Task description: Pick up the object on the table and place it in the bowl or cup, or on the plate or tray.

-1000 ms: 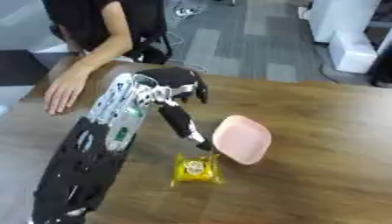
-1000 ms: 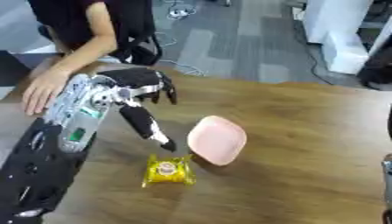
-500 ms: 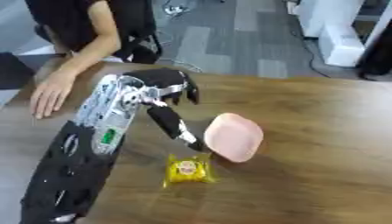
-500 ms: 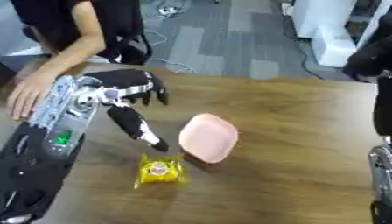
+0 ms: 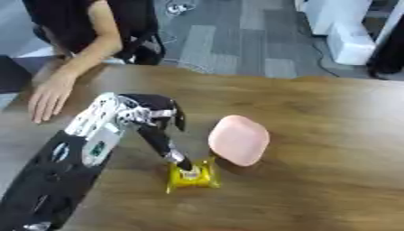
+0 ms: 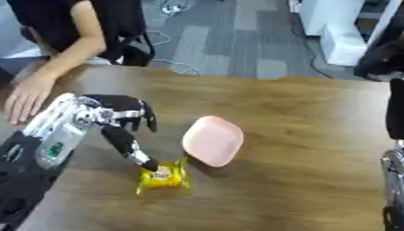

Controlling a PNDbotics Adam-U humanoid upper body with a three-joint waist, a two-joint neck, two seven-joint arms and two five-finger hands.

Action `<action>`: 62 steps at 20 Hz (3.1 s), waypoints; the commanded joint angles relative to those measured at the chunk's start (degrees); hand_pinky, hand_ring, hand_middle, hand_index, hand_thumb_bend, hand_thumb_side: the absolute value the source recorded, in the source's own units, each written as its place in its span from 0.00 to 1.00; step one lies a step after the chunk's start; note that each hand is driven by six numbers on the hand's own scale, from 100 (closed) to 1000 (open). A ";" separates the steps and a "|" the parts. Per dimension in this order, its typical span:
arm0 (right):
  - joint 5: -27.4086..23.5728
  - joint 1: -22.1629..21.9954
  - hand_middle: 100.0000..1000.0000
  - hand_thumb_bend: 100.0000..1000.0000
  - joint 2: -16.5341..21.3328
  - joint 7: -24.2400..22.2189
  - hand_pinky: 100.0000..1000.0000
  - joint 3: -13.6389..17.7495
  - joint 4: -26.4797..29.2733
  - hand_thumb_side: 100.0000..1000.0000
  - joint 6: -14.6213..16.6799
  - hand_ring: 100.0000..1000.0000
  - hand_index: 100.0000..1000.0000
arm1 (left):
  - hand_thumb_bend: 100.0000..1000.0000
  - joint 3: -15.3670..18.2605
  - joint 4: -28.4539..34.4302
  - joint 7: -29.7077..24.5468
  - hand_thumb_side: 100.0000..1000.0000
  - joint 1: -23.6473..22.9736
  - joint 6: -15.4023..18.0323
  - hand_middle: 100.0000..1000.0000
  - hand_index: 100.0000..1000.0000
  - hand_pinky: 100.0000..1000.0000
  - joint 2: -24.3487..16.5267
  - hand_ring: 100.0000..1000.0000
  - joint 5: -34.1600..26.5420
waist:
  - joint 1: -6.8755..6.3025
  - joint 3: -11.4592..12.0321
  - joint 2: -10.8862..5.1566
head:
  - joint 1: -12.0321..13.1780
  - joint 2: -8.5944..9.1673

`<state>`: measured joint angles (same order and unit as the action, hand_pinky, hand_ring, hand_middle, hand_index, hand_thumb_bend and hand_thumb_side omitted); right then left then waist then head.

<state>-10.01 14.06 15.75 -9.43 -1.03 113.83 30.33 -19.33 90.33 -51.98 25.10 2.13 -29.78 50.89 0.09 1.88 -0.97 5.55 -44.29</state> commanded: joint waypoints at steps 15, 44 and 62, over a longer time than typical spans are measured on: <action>0.79 0.19 0.71 0.00 0.93 -0.08 0.35 0.56 0.76 1.00 -0.03 0.47 0.67 | 0.83 -4.65 -2.42 0.01 0.76 1.44 1.82 0.69 0.74 0.43 -0.35 0.57 -6.33 | -0.18 -0.07 -0.11 | -0.81 0.17; 0.70 0.48 0.71 0.00 1.08 -0.20 0.36 0.74 0.76 1.00 -0.11 0.47 0.66 | 0.88 -9.20 -8.41 0.01 0.69 3.26 7.53 0.69 0.72 0.45 -1.50 0.54 -0.09 | -0.38 -0.15 0.15 | -1.42 0.17; 0.51 0.52 0.71 0.00 0.99 -0.27 0.36 0.99 0.76 1.00 -0.03 0.47 0.66 | 0.00 -3.18 4.24 8.00 0.05 1.07 -6.30 0.36 0.39 0.04 4.44 0.26 11.77 | -0.19 0.14 0.25 | -1.95 0.17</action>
<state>-9.34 14.07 15.78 -9.66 -0.49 113.83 30.25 -23.22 93.36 -45.53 25.63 -3.75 -25.04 62.78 -0.13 1.93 -0.31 4.00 -44.30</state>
